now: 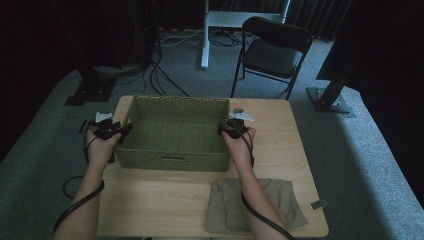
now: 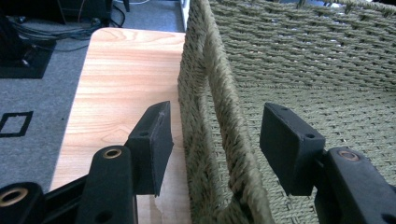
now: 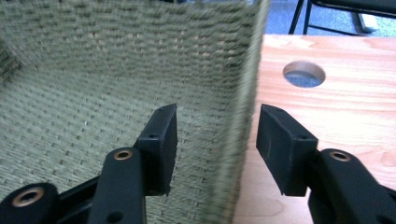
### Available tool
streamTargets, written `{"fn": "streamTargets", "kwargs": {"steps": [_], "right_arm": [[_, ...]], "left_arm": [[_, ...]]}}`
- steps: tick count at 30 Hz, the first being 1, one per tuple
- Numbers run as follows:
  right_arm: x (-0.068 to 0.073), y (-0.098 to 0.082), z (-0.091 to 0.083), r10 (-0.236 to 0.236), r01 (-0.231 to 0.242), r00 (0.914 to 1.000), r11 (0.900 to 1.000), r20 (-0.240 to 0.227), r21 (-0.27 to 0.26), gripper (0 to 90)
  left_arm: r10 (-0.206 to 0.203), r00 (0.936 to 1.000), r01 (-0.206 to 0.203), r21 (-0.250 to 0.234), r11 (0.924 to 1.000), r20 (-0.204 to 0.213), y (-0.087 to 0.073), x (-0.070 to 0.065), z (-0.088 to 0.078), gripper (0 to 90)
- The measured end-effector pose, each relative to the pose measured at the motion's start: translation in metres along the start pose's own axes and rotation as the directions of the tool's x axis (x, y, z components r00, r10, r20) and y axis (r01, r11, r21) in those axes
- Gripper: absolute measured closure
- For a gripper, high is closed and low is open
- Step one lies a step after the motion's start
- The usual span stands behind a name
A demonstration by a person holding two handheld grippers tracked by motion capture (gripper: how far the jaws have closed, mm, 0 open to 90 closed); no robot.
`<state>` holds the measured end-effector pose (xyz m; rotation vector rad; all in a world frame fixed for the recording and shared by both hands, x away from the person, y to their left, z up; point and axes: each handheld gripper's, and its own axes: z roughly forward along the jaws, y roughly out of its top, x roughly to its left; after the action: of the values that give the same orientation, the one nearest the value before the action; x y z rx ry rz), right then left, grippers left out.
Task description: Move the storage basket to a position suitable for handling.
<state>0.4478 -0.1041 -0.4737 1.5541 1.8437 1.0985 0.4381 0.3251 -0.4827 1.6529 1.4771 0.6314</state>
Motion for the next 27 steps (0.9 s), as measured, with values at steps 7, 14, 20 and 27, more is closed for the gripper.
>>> {"fn": "streamTargets", "kwargs": {"steps": [7,14,20,27], "right_arm": [[0.007,-0.004,0.008,-0.034,0.034,0.9952,0.999,0.092,0.011,61.3],[0.010,-0.007,0.010,-0.046,0.043,0.9861,0.999,0.160,0.024,78.8],[0.007,-0.007,0.009,-0.065,0.061,0.9860,0.998,0.154,0.031,79.0],[-0.004,-0.008,0.005,-0.059,0.054,0.9877,0.998,0.145,0.036,78.6]], "left_arm": [[0.087,0.9960,-0.087,0.032,0.9957,-0.016,-0.004,-0.005,0.006,66.9],[0.108,0.9934,-0.107,0.036,0.9936,-0.036,-0.004,-0.007,0.006,79.0],[0.144,0.9881,-0.142,0.052,0.9885,-0.053,-0.004,-0.012,0.007,81.6],[0.144,0.9884,-0.141,0.050,0.9887,-0.048,-0.004,-0.023,0.009,81.6]]}}
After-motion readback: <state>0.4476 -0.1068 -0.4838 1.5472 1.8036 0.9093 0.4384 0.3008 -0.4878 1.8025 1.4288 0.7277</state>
